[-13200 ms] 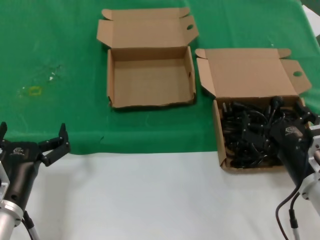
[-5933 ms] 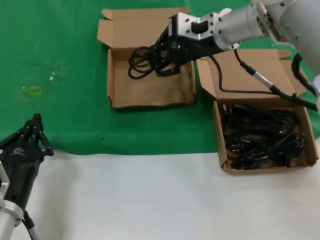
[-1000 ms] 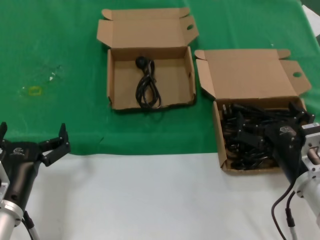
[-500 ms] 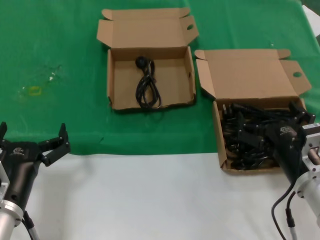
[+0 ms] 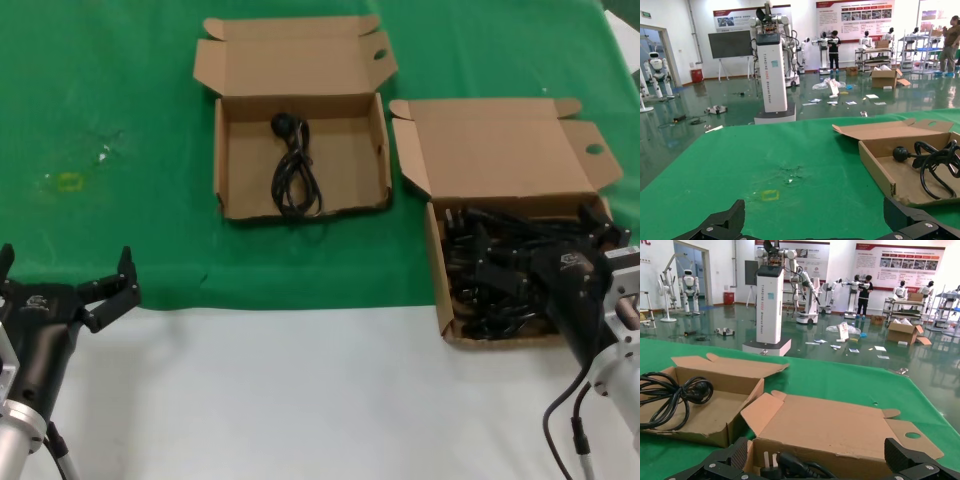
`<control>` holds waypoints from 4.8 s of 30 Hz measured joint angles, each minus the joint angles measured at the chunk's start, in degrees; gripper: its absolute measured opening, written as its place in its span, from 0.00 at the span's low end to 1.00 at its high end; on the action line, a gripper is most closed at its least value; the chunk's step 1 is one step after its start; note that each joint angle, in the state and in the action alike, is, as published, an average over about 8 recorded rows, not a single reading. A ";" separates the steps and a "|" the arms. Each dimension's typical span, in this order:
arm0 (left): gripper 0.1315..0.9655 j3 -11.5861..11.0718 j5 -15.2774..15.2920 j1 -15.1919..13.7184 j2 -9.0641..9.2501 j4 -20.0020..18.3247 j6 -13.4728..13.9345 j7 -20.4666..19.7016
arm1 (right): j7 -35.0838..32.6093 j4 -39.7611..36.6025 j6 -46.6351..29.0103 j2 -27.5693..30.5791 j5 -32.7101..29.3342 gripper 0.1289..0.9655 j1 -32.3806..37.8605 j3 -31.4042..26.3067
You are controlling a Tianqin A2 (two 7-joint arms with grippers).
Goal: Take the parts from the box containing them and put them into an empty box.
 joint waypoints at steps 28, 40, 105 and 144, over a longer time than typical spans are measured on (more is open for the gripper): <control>1.00 0.00 0.00 0.00 0.00 0.00 0.00 0.00 | 0.00 0.00 0.00 0.00 0.00 1.00 0.00 0.00; 1.00 0.00 0.00 0.00 0.00 0.00 0.00 -0.01 | 0.00 0.00 0.00 0.00 0.00 1.00 0.00 0.00; 1.00 0.00 0.00 0.00 0.00 0.00 0.00 0.00 | 0.00 0.00 0.00 0.00 0.00 1.00 0.00 0.00; 1.00 0.00 0.00 0.00 0.00 0.00 0.00 0.00 | 0.00 0.00 0.00 0.00 0.00 1.00 0.00 0.00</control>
